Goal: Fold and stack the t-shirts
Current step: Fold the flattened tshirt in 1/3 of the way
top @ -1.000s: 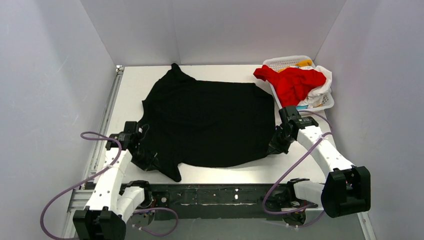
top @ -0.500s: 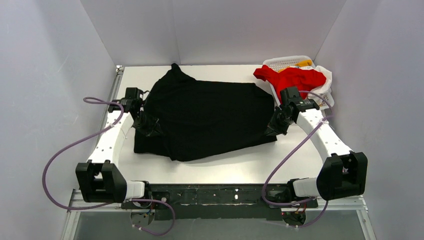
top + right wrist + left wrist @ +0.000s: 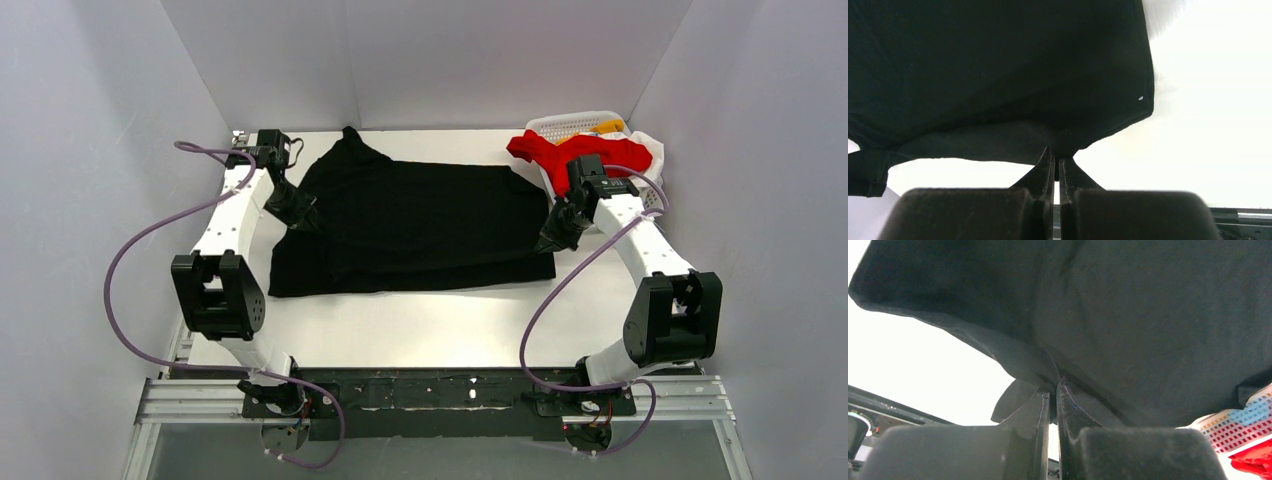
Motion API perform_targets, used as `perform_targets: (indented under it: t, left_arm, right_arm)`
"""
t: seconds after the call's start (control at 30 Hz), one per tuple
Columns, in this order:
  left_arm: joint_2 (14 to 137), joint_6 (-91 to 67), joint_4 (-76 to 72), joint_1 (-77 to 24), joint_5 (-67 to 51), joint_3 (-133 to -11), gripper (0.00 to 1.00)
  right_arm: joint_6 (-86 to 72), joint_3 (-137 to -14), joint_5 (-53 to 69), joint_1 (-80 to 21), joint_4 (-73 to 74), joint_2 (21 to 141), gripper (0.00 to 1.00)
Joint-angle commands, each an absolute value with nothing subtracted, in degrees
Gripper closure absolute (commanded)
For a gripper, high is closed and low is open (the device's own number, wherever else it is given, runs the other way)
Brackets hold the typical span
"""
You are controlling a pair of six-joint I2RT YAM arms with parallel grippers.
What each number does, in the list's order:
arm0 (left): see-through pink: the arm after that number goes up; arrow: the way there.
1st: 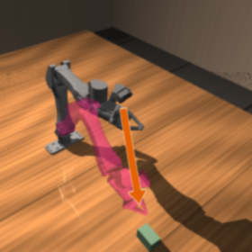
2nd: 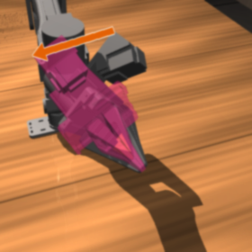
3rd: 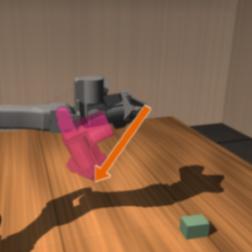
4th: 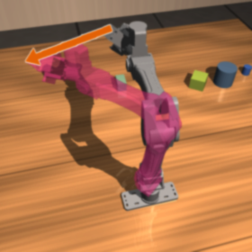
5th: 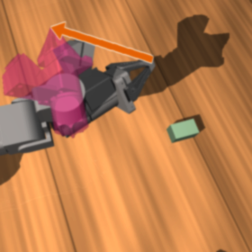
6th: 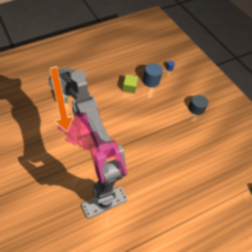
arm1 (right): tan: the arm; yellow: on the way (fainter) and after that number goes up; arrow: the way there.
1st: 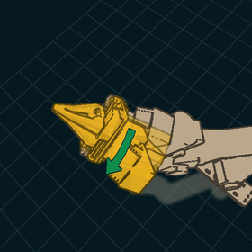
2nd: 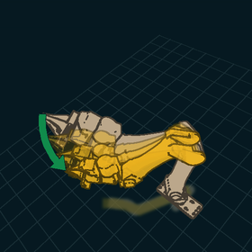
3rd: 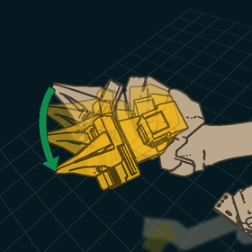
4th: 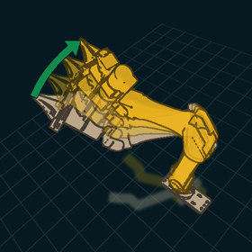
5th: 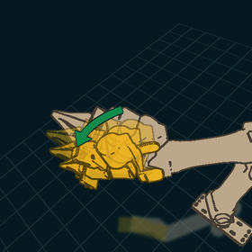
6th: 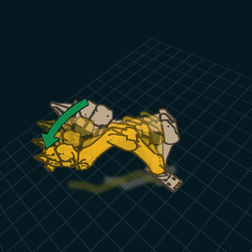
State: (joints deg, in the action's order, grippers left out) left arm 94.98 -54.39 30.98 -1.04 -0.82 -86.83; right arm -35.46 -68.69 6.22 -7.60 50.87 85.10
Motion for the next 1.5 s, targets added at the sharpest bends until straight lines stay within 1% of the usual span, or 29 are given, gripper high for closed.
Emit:
perform_targets:
  t: [0.0,0.37,0.57,0.6,0.63,0.67,0.7,0.73,0.77,0.8,0.83,0.9,0.97,1.0,1.1,1.23,1.4,1.47]
  left_arm:
    - [99.32,-52.19,39.91,-0.52,1.81,-94.07,1.0]
    - [112.89,-50.53,42.76,-0.44,3.38,-108.7,1.0]
    - [124.19,-50.03,47.53,-0.43,4.19,-122.49,1.0]
    - [126.2,-49.56,47.97,-0.44,4.52,-124.43,1.0]
    - [128.13,-49.36,48.13,-0.52,4.54,-126.15,1.0]
    - [130.0,-49.27,48.1,-0.53,4.5,-127.72,0.94]
    - [131.96,-49.05,48.08,-0.59,3.72,-129.6,0.87]
    - [134.08,-48.7,48.32,-0.61,2.28,-132.14,0.78]
    - [136.27,-48.21,49.0,-0.55,1.31,-134.83,0.59]
    - [137.95,-47.46,49.73,-0.67,0.73,-137.58,0.23]
    - [139.39,-47.11,50.85,-0.68,0.31,-140.1,0.04]
    - [139.88,-45.83,50.78,-0.7,-2.11,-141.69,0.02]
    - [137.71,-44.4,49.16,-0.7,-3.11,-138.99,0.02]
    - [136.14,-43.75,48.78,-0.73,-3.15,-136.99,0.02]
    - [129.35,-42.01,48.2,-0.87,-3.27,-128.59,0.02]
    - [117.67,-39.17,40.75,-1.13,-8.41,-109.31,0.02]
    - [103.96,-40.43,24.71,-1.18,-13.26,-85.61,0.02]
    - [102.44,-41.18,20.3,-1.35,-14.11,-81.25,0.02]
  right_arm:
    - [-33.65,-72.52,6.81,-6.55,49.47,87.1,0.99]
    - [-33.38,-75.22,2.71,-4.86,45.27,92.92,0.99]
    - [-32.1,-77.68,2.42,-4.44,41.79,97.77,0.99]
    - [-32.03,-78.45,1.85,-4.48,41.4,98.52,0.97]
    - [-31.93,-79.08,0.98,-4.48,40.92,99.1,0.92]
    - [-32.18,-80.01,0.43,-4.48,41.05,99.66,0.88]
    - [-32.31,-80.87,-0.56,-4.48,41.27,100.01,0.77]
    - [-32.37,-81.66,-1.5,-4.48,41.54,100.03,0.68]
    - [-32.57,-81.94,-1.66,-4.53,41.66,99.65,0.64]
    - [-32.62,-81.83,-1.56,-4.59,41.32,98.79,0.56]
    - [-32.31,-81.45,-0.92,-4.65,40.83,97.81,0.49]
    - [-31.76,-80.16,0.39,-4.87,39.97,95.61,0.34]
    - [-30.8,-78.5,1.52,-5.23,39.96,93.1,0.25]
    - [-30.42,-77.65,1.57,-5.46,40.32,92.2,0.23]
    - [-29.5,-74.0,1.77,-6.53,40.42,89.16,0.21]
    - [-28.45,-68.26,2.26,-9.01,38.91,85.68,0.18]
    - [-27.83,-62.26,5.6,-11.58,33.57,83.69,0.16]
    - [-28.47,-61.51,6.54,-12.3,32.31,83.91,0.16]
